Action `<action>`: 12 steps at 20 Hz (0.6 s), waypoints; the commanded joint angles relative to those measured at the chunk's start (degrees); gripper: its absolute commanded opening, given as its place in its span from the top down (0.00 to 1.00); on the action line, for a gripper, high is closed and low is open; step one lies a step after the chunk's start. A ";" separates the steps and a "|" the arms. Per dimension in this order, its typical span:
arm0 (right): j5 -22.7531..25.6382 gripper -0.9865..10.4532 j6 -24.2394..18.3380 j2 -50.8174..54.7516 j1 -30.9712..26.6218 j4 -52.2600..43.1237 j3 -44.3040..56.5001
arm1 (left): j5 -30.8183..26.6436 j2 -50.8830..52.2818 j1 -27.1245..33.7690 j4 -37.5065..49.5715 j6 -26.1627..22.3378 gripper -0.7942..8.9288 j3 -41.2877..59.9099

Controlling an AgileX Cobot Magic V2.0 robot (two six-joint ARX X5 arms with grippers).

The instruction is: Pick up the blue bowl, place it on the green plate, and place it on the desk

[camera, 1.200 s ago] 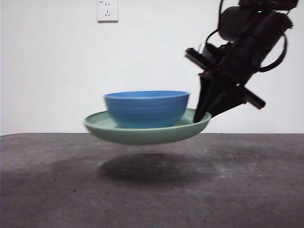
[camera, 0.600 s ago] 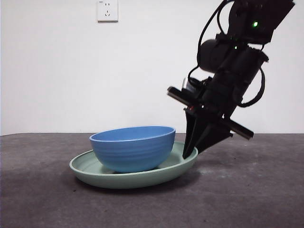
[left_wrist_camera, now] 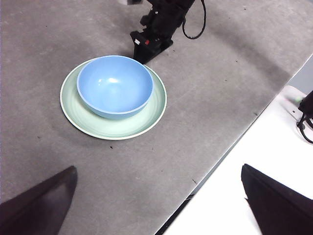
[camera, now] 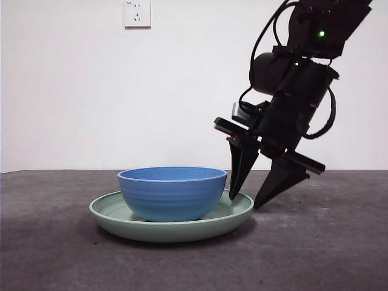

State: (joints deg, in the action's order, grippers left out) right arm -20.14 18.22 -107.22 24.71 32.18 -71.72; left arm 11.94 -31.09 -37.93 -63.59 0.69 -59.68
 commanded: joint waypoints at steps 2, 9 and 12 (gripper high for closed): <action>4.13 0.69 -3.45 2.80 0.28 4.42 -5.46 | 0.13 -0.22 -0.44 0.55 -0.35 0.24 -0.48; 11.85 0.49 -8.48 15.82 0.33 17.79 -10.78 | 0.13 -0.22 -0.44 0.52 0.22 0.24 -0.48; 15.54 0.45 -9.90 23.06 0.37 25.22 -10.78 | 0.13 -0.22 -0.44 0.52 0.22 0.24 -0.48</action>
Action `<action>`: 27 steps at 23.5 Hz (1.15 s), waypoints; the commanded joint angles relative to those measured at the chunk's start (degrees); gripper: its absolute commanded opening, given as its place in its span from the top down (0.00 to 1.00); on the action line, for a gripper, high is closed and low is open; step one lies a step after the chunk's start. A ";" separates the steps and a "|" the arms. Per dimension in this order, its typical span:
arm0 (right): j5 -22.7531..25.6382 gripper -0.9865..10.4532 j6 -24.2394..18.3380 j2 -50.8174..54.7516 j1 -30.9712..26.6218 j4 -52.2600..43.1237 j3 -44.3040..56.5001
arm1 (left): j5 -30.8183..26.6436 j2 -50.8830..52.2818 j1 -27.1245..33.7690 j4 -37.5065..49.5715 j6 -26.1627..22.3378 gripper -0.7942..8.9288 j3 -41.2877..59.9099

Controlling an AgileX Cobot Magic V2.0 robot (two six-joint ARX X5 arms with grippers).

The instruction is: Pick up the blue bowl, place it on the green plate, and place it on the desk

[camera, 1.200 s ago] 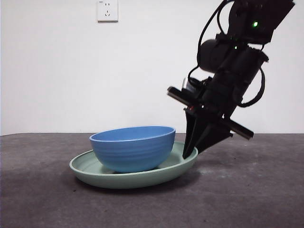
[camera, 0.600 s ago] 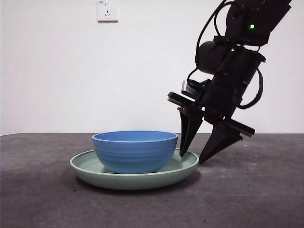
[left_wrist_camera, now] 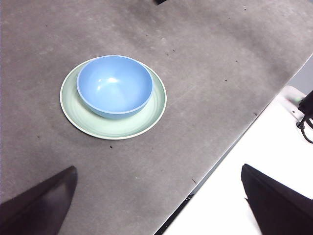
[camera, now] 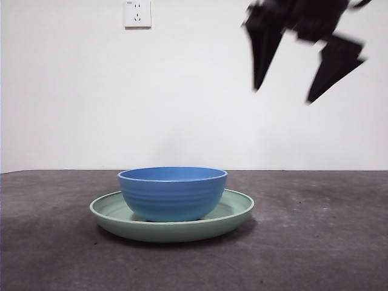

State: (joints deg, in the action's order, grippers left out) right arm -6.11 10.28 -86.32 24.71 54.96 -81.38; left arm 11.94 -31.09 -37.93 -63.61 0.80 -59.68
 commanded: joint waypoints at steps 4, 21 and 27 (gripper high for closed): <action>3.19 0.38 -2.40 11.67 1.42 10.56 -1.11 | 0.13 -0.22 -0.44 0.59 0.09 0.24 -0.48; -1.36 0.38 -0.44 42.93 9.51 23.23 10.08 | 0.13 -0.22 -0.44 0.66 0.09 0.24 -0.48; -1.36 0.38 2.23 50.64 9.49 20.09 16.63 | 0.13 -0.22 -0.44 0.68 0.07 0.24 -0.48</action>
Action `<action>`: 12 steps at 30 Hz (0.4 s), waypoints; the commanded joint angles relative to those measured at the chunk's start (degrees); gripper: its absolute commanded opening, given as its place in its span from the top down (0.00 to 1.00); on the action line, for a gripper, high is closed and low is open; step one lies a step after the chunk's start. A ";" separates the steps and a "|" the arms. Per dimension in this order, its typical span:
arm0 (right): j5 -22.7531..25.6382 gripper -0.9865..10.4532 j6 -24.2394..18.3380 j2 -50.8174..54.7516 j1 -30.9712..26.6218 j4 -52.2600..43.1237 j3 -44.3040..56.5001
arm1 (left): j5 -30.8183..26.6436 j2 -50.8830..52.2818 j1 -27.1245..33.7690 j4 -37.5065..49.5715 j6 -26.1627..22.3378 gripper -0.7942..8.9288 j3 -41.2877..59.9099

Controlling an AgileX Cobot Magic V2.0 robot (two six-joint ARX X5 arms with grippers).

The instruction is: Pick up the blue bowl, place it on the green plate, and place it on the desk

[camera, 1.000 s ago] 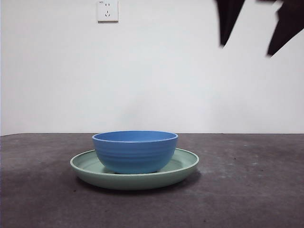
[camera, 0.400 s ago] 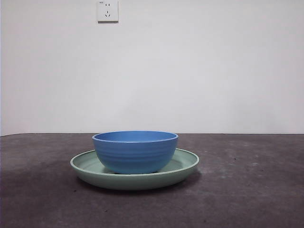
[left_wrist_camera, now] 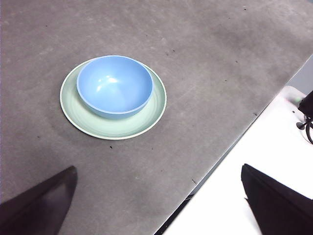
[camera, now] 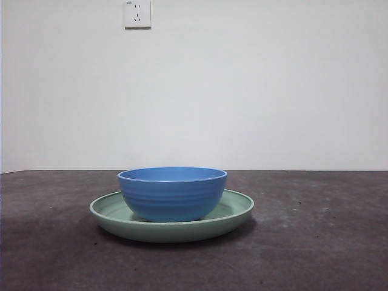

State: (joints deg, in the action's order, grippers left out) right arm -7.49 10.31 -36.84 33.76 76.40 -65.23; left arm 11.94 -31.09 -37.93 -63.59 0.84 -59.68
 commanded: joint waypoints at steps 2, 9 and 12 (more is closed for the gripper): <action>0.02 0.38 2.32 2.54 0.46 -1.53 0.87 | 0.13 -0.22 -0.44 0.79 0.00 0.24 -0.48; -0.04 0.38 3.98 4.04 0.46 -5.44 0.90 | 0.11 -0.22 -0.44 2.32 -0.02 0.25 -0.48; -0.02 0.39 4.31 4.02 0.46 -6.60 0.90 | 0.11 -0.22 -0.44 2.67 -0.02 0.27 -0.48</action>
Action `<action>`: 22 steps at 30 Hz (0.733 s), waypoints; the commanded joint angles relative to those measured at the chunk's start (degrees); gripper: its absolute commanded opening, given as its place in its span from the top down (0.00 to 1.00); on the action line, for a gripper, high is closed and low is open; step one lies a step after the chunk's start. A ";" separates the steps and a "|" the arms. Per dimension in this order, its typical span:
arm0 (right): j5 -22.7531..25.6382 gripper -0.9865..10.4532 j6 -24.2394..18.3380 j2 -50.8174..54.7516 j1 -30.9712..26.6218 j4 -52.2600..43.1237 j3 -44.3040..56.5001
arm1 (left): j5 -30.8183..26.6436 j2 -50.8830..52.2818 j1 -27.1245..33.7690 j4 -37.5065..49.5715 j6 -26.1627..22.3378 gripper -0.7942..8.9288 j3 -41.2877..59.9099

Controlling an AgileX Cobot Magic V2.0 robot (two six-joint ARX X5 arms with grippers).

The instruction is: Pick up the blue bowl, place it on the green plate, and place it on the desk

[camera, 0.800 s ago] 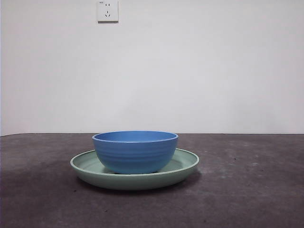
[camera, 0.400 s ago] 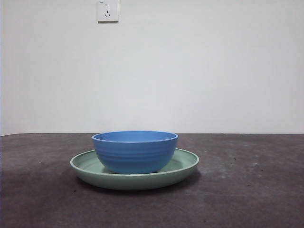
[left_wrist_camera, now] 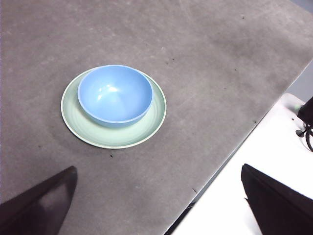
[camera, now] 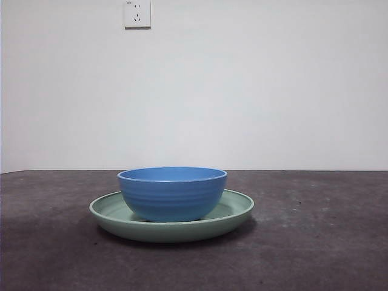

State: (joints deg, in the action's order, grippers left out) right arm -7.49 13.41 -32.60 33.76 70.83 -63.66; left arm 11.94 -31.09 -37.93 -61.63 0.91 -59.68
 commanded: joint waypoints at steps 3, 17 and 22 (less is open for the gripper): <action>-0.24 0.67 1.18 -0.22 0.46 -1.29 -0.68 | 0.11 -0.22 -0.44 0.74 -0.07 0.54 -0.48; 0.00 0.89 1.16 -0.22 0.46 -1.44 -0.72 | 0.13 -0.22 -0.44 1.25 -0.02 0.89 -0.48; 0.02 0.89 1.16 -0.22 0.46 -1.44 -0.72 | 0.13 -0.22 -0.44 1.25 -0.02 0.89 -0.48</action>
State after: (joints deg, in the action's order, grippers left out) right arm -7.53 14.00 -32.60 33.76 70.04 -63.66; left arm 11.94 -31.09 -37.93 -61.06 0.93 -59.68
